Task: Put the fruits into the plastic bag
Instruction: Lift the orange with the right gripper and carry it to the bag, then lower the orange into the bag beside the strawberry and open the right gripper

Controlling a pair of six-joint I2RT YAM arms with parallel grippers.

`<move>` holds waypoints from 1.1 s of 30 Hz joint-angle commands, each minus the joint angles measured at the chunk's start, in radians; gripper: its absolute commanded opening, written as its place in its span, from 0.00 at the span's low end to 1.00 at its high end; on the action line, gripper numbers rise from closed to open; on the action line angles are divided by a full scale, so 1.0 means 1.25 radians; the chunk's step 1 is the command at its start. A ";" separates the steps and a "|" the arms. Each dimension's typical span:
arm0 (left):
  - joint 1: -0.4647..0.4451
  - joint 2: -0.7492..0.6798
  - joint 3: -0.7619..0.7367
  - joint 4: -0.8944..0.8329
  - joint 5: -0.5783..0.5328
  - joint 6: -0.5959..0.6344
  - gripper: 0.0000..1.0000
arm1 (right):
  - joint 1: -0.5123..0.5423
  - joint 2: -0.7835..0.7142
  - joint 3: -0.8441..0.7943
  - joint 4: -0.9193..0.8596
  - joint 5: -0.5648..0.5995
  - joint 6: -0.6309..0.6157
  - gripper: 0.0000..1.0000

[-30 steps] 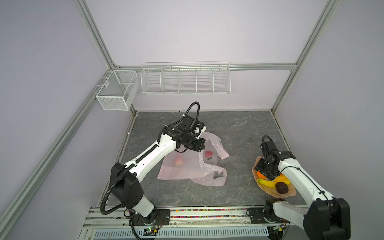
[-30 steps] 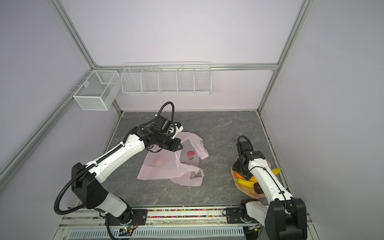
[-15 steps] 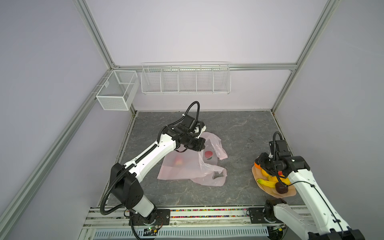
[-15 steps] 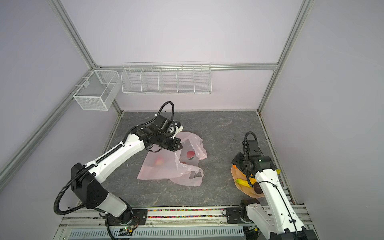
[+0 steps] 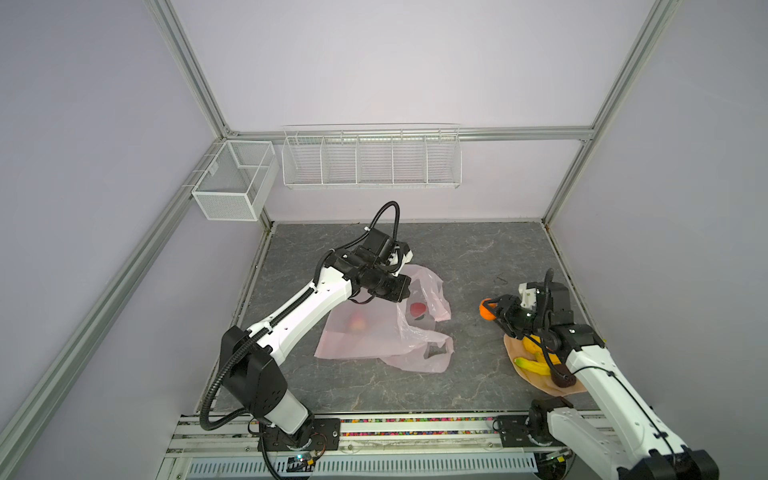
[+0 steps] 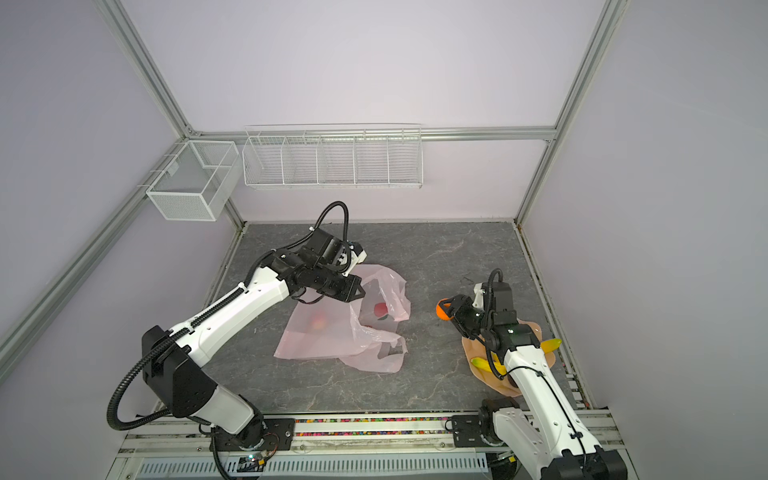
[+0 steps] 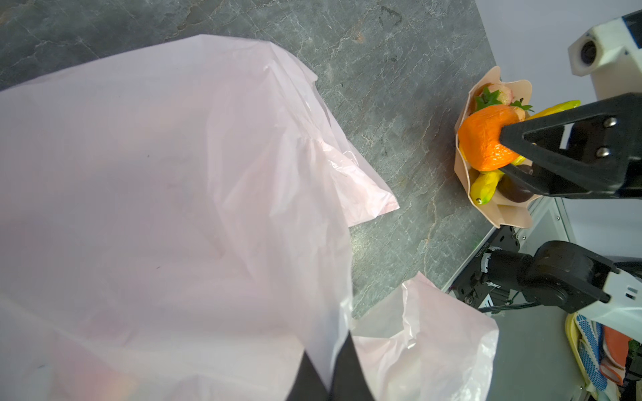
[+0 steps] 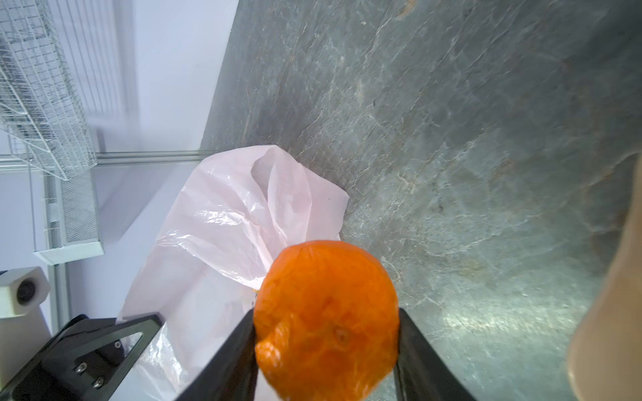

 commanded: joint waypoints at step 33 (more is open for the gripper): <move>0.002 0.028 0.043 0.001 -0.002 -0.010 0.00 | 0.522 0.577 0.158 0.565 0.033 0.229 0.31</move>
